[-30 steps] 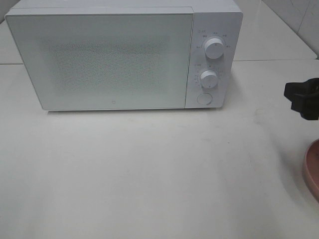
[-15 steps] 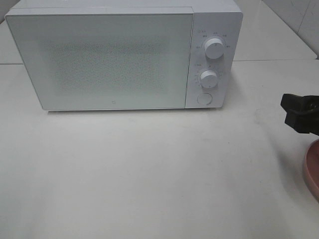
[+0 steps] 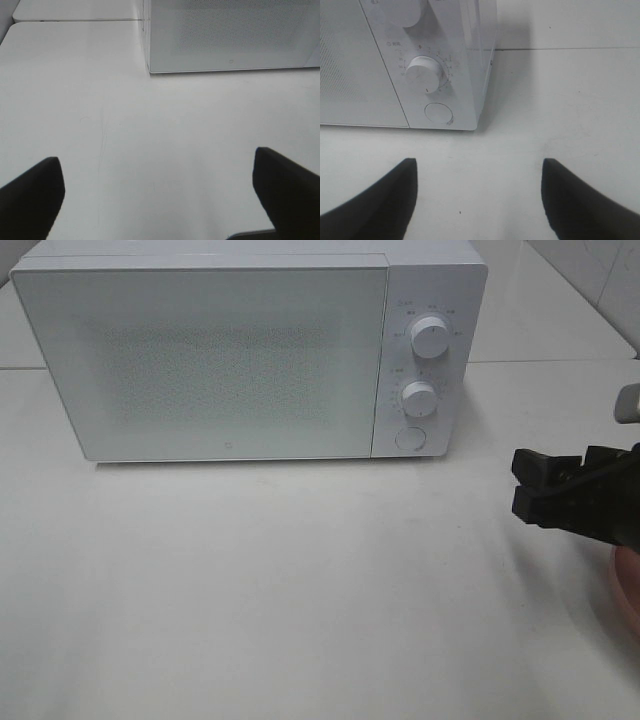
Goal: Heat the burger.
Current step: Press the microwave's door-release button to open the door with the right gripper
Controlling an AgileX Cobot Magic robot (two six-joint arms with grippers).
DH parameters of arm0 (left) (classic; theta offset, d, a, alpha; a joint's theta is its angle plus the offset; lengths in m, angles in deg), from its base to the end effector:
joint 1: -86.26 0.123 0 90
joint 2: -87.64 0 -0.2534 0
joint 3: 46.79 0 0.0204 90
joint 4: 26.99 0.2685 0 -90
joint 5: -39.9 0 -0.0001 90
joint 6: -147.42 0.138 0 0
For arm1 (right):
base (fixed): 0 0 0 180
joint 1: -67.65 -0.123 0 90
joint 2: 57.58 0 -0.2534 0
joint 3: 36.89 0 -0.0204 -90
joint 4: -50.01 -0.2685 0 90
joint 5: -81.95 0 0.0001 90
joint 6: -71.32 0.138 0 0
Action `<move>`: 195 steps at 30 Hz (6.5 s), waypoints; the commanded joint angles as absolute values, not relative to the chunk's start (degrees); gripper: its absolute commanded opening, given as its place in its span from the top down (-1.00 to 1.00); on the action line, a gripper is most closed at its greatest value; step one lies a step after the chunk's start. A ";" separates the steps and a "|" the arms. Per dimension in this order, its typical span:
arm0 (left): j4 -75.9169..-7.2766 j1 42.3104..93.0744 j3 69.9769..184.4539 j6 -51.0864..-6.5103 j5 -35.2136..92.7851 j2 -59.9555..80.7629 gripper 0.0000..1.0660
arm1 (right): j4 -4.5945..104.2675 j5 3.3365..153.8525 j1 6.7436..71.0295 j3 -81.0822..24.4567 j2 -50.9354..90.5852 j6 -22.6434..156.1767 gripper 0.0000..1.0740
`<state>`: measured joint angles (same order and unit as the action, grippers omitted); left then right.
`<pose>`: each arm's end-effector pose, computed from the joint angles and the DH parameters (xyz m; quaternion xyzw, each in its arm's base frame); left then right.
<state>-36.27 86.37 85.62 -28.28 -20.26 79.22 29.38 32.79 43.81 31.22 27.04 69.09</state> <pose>0.0835 -0.0192 0.2675 0.0339 0.8454 -0.0605 0.5296 0.2395 0.0656 0.1104 -0.0031 0.7927 0.0807 0.6042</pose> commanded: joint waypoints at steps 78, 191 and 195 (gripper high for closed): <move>-36.27 86.43 85.50 -28.34 -19.51 80.59 -0.77 | -1.44 19.84 21.01 17.41 51.97 144.49 1.00; -36.27 86.43 85.50 -28.34 -19.51 80.59 -0.77 | 6.41 24.36 35.28 -16.85 76.95 143.63 1.00; -36.27 86.43 85.50 -28.34 -19.51 80.59 -0.77 | 6.35 24.59 35.28 -14.68 75.69 143.63 1.00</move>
